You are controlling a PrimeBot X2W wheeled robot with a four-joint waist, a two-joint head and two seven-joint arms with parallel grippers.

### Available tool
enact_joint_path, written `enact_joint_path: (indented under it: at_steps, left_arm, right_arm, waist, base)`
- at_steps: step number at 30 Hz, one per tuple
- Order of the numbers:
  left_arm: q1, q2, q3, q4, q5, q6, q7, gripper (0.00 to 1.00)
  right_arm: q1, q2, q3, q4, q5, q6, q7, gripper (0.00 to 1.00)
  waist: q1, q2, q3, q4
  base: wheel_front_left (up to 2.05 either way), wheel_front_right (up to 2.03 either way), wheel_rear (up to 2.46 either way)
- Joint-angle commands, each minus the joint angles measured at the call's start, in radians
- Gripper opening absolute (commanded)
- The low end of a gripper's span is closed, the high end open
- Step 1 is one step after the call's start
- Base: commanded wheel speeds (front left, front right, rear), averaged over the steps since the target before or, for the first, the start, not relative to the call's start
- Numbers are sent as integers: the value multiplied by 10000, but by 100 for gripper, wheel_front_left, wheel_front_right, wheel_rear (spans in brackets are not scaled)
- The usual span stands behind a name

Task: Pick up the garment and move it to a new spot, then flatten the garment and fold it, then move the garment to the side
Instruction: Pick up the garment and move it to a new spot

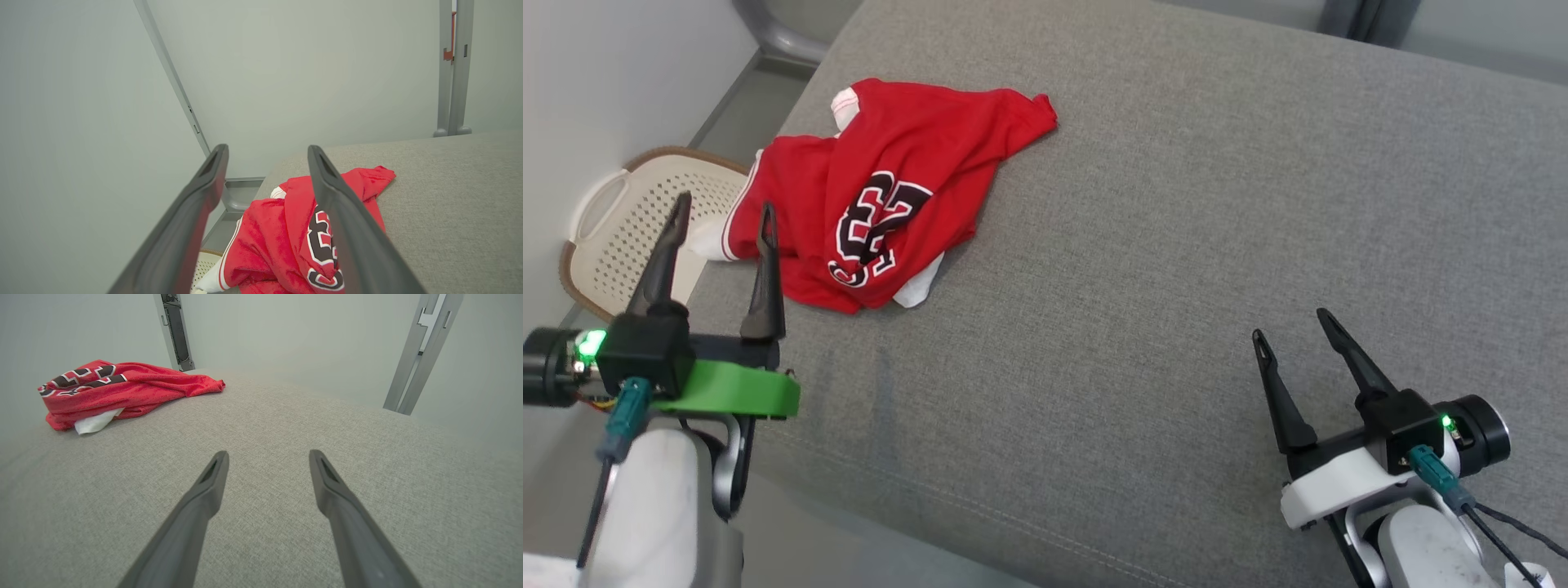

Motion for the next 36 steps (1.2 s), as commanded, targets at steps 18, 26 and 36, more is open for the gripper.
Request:
enact_joint_path:
  at_steps: [18, 26, 36]
  left_arm:
    - [-5603, 2664, -5147, 5056, -7339, -135, 2065, 100]
    - [-5736, 2970, -6886, 5933, -9037, -136, 2209, 100]
    - [-5981, 3354, -8099, 6682, -9280, -137, 229, 0]
  right_arm:
    - [-709, -956, -799, -762, -332, 3, -8, 100]
    - [-868, -971, -844, -814, -356, -6, 1, 100]
    - [-962, -603, -615, -686, -232, -3, -6, 100]
  waist:
    - [-1, 0, 2853, -738]
    - [-1, 0, 3132, -916]
    - [-1, 0, 2460, -1048]
  base:
    - [0, 0, 0]
    - [0, 0, 0]
    - [0, 0, 0]
